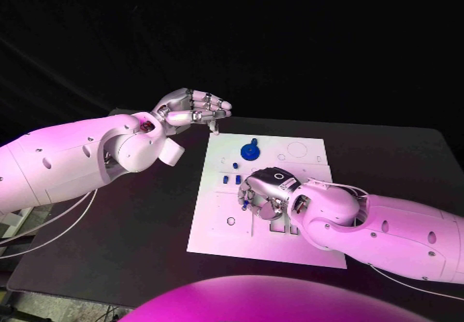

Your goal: Assemble the parts on the task board

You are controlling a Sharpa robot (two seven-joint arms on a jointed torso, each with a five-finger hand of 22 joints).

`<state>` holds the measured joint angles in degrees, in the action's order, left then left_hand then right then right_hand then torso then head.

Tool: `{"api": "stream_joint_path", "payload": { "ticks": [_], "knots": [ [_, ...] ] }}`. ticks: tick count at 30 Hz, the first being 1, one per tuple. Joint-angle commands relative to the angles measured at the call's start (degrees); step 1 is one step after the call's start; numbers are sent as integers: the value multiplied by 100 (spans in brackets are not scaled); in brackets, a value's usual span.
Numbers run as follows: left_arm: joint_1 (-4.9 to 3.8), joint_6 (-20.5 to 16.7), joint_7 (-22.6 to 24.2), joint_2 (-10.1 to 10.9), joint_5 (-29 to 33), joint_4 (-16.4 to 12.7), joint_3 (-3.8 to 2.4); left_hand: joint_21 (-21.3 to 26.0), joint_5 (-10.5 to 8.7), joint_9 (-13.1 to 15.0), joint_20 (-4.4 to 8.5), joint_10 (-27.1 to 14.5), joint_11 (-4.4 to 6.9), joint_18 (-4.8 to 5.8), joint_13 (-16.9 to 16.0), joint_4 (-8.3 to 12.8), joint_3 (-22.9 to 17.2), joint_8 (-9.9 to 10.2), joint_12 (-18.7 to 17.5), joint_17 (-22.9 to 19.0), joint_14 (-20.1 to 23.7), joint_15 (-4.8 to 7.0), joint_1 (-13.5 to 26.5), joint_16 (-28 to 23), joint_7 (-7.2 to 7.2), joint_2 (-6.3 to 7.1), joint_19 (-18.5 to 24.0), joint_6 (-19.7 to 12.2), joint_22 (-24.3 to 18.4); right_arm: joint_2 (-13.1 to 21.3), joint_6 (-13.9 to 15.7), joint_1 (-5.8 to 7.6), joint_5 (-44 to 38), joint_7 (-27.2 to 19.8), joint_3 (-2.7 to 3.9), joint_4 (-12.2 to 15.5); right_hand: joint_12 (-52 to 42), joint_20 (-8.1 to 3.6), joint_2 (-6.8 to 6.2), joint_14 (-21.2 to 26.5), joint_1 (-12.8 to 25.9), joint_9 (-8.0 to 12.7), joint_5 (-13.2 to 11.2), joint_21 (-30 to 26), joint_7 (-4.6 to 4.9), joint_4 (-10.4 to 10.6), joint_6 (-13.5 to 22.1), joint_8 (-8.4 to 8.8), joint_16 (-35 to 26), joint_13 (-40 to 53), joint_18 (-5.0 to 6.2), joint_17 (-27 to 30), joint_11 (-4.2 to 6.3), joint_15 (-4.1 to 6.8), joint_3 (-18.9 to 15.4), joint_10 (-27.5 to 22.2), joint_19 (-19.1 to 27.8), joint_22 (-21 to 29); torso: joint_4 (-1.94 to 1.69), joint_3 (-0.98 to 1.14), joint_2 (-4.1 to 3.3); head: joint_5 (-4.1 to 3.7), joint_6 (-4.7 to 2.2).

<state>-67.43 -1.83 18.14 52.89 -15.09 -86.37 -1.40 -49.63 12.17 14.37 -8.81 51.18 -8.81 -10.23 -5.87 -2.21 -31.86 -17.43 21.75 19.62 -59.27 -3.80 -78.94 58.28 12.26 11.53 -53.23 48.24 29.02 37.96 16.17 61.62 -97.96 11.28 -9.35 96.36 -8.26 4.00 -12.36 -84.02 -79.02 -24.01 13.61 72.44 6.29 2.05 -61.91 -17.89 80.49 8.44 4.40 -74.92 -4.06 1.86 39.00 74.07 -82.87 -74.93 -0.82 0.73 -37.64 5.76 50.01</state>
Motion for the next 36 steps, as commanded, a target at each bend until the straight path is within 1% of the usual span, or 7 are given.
{"api": "stream_joint_path", "payload": {
  "ticks": [1, 8, 16, 21, 25, 36],
  "knots": [
    [-2, 85, 17, -4, -41, -11, -4, 22, 28, -8, -12, -22, 2, -28, 10, -8, 28, -21, -9, -6, 31, -10, -11, -23, 31, -49, 29, -42, -7, -7, -222, -23, -74, 74, -21, -20, -10, -27, 40, -368, 11, -7, 17, -15, 20, -8, -24, -13, 15, -2, -33, -138, 188, 31, 17, 235, 10, -465, 0, -3, 1, -1, -1],
    [-2, 91, 15, -2, -47, -11, -4, 22, 28, -8, -12, -22, 2, -28, 10, -8, 28, -21, -9, -6, 31, -10, -11, -23, 31, -49, 29, -42, -7, 0, -152, -23, -85, 77, -23, 5, -10, -27, 40, -368, 11, -7, 17, -15, 20, -8, -24, -13, 15, -2, -33, -138, 188, 31, 17, 235, 10, -465, -1, -2, 6, 7, -1],
    [-2, 98, 13, 3, -48, -9, -3, 22, 28, -8, -12, -22, 2, -28, 10, -8, 28, -21, -9, -6, 31, -10, -11, -23, 31, -49, 29, -42, -7, 40, 77, -24, -144, 88, -23, 79, -4, -27, 37, -368, 18, -14, 15, 8, 20, -17, -21, -14, 16, 1, -38, -137, 188, 31, 18, 236, 1, -480, -1, 2, 1, 13, -1],
    [-2, 102, 11, 5, -49, -9, -3, 23, 29, -9, -15, -32, 1, -29, 11, -6, 34, -26, -5, -5, 33, -12, -11, -20, 32, -53, 31, -47, -8, 53, 167, -24, -173, 113, -23, 112, -3, -27, 36, -368, 18, -15, 15, 31, 20, -20, -21, -15, 18, 2, -43, -139, 188, 31, 19, 236, -8, -493, -3, 4, -1, 16, -1],
    [-2, 105, 9, 5, -49, -8, -3, 23, 29, -9, -15, -32, 1, -29, 11, -6, 34, -26, -5, -5, 33, -12, -11, -20, 32, -53, 31, -47, -8, 61, 232, -25, -208, 138, -23, 129, -1, -27, 35, -367, 18, -18, 15, 41, 19, -25, -21, -15, 16, 3, -46, -135, 189, 31, 20, 237, -12, -500, 0, 2, 0, 16, -1],
    [-1, 125, -8, 7, -49, -7, -3, 23, 29, -9, -17, -39, 0, -29, 12, -4, 37, -28, -2, -4, 32, -13, -11, -16, 33, -56, 31, -51, -8, 53, 152, -25, -228, 166, -23, 118, 0, -27, 34, -368, 19, -20, 15, 51, 19, -28, -21, -16, 19, 4, -48, -139, 189, 31, 21, 237, -16, -506, 0, -5, 0, 13, -1]
  ]
}}
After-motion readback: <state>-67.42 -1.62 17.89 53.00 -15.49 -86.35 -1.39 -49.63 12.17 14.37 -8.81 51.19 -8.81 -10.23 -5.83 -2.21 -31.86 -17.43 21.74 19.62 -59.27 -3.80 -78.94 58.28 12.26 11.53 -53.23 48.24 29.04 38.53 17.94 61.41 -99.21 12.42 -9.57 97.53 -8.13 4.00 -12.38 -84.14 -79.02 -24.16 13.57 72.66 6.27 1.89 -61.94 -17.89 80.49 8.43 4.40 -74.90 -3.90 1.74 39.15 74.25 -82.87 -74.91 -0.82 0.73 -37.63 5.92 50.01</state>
